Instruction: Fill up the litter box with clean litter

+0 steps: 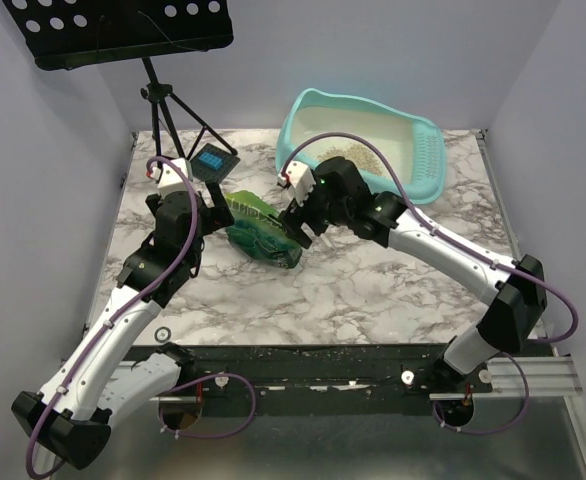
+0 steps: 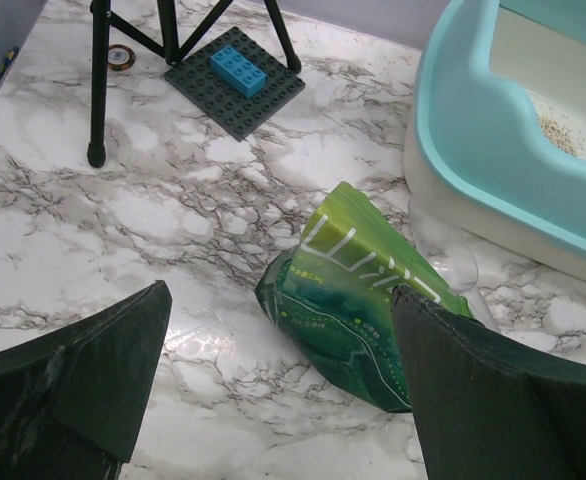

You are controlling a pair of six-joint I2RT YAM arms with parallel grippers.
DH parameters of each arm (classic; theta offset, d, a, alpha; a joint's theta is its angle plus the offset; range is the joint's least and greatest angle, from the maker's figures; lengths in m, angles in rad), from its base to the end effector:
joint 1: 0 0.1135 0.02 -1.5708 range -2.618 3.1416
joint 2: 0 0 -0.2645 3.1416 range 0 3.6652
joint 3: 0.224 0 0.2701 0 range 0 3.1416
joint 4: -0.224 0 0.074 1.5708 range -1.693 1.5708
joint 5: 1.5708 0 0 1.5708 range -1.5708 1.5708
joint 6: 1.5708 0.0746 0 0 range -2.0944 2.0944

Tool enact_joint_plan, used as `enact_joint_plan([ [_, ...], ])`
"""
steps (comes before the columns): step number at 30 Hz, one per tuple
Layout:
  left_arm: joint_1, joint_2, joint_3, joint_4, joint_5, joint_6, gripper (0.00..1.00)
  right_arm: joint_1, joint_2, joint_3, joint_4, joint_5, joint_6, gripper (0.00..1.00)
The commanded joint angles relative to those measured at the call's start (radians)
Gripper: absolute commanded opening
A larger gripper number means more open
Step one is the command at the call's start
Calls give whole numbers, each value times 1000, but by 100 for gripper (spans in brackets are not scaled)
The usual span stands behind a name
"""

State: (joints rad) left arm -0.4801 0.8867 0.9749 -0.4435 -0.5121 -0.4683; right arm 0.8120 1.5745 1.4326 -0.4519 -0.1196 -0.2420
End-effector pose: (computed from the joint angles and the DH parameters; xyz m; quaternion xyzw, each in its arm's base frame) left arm 0.2300 -0.0785 0.3531 -0.1399 0.7950 -0.0673 0.5864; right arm 0.2776 0.3057 0.3173 -0.4676 0.7478 0.1824 0.4347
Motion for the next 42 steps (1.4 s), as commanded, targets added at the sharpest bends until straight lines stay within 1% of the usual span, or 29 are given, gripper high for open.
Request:
enact_joint_plan([
  [1,-3,-14,-2,9,11,-9,99,13,24,42,-25,-72,-34,90],
  [4,-3,-12,-1,11,14,-7,99,26,33,45,-25,-81,-33,89],
  [9,-2,-14,-1,9,12,-7,99,44,59,46,-8,-54,-26,88],
  [16,-2,-18,-1,12,11,-4,99,52,101,72,-8,-17,-16,79],
  [19,-2,-22,-2,12,9,-4,99,52,108,77,-11,15,-14,70],
  [21,-2,-22,-1,11,11,-3,99,52,114,78,-14,40,-13,59],
  [25,-2,-23,-2,12,11,-1,99,52,130,84,-22,77,-10,30],
  [26,-2,-22,-2,12,11,-3,99,52,131,84,-22,80,-8,19],
  [27,-2,-23,-2,11,11,-1,99,52,133,84,-21,86,-8,0],
  [31,-2,-25,-2,12,11,0,99,52,96,60,4,115,18,0],
  [32,-2,-25,-5,14,11,0,99,52,76,51,13,165,24,0],
  [38,-2,-26,-4,15,18,-1,99,50,-51,2,7,305,70,0],
  [42,-2,-31,-4,17,21,-6,99,46,-152,-79,-20,409,110,0],
])
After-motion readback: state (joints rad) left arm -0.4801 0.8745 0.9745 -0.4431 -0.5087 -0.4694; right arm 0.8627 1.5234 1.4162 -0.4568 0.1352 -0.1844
